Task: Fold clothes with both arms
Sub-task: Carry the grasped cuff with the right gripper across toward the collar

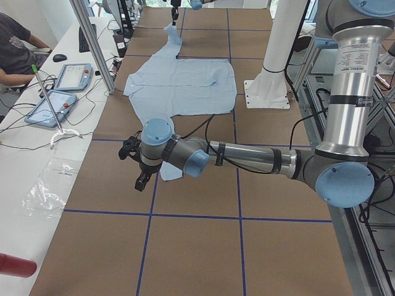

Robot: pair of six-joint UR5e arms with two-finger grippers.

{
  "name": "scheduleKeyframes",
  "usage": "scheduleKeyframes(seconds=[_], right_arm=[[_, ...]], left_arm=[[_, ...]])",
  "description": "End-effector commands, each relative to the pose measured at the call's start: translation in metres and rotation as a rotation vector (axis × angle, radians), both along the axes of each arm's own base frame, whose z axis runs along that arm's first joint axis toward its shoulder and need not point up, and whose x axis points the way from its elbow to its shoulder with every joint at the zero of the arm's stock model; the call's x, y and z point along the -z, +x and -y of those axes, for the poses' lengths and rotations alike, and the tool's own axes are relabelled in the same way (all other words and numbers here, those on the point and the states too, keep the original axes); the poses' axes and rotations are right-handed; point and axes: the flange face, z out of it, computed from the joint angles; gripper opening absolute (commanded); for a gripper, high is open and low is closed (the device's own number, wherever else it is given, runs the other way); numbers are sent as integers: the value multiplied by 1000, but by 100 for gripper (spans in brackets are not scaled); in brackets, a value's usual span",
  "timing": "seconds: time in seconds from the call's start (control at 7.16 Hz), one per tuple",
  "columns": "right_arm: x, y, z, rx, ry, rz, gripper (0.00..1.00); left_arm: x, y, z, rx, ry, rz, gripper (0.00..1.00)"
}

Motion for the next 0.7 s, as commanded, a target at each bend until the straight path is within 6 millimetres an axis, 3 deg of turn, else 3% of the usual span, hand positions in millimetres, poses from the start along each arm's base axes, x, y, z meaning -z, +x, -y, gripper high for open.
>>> scheduleKeyframes(seconds=[0.0,0.28,0.56], right_arm=[[150,-108,2,54,-19,99,0],[245,-179,4,40,-29,99,0],[316,-289,24,-20,-20,51,0]], left_arm=[[-4,0,-1,-2,-9,1,100],[-20,0,0,-5,-33,5,100],[-40,0,1,-3,-26,3,100]])
